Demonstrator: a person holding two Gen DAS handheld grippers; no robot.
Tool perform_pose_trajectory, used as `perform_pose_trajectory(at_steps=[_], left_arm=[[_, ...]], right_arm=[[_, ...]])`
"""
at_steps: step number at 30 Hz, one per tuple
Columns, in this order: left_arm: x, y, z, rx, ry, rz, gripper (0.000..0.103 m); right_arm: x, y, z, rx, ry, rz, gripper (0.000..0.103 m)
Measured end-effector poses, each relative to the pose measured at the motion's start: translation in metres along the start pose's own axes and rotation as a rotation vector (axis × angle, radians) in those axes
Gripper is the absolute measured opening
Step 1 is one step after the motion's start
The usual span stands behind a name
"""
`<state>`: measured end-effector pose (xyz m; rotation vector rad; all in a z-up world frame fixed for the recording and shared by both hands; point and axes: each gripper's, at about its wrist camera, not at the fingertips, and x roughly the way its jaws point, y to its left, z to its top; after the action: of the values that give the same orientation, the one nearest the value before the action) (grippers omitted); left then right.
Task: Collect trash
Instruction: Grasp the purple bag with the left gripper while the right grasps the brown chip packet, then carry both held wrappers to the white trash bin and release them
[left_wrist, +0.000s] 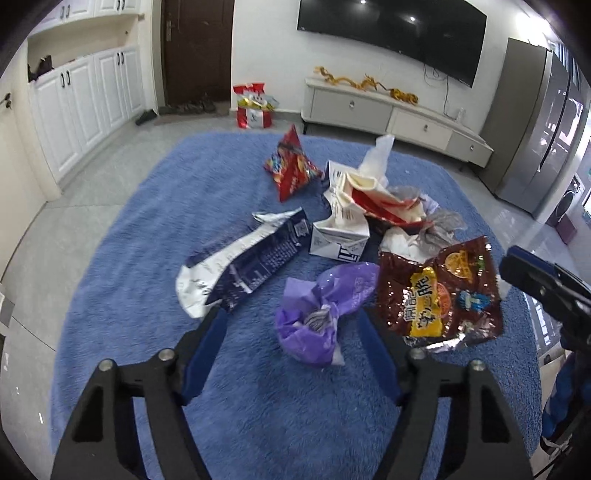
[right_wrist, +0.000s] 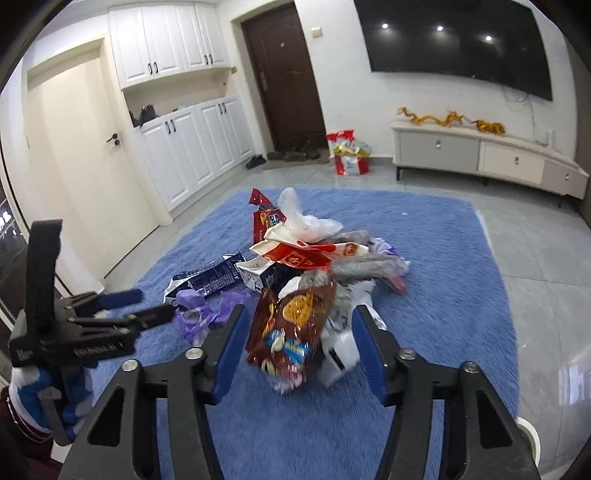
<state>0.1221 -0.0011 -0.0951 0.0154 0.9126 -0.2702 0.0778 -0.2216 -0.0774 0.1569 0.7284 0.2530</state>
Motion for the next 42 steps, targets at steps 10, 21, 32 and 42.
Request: perform_pose_trajectory(at_steps=[10, 21, 32, 42], left_arm=[[0.035, 0.004, 0.000, -0.030, 0.071, -0.037, 0.042], [-0.001, 0.007, -0.010, -0.043, 0.000, -0.023, 0.029], [-0.082, -0.020, -0.016, 0.020, -0.130, -0.048, 0.028], [-0.085, -0.171, -0.020, 0.321, -0.093, -0.273, 0.028]], right_arm=[[0.042, -0.014, 0.004, 0.003, 0.126, -0.045, 0.028], [0.009, 0.020, -0.001, -0.083, 0.049, 0.013, 0.002], [-0.079, 0.024, -0.010, -0.049, -0.120, 0.032, 0.001], [-0.190, -0.070, -0.056, 0.078, -0.222, -0.266, 0.001]])
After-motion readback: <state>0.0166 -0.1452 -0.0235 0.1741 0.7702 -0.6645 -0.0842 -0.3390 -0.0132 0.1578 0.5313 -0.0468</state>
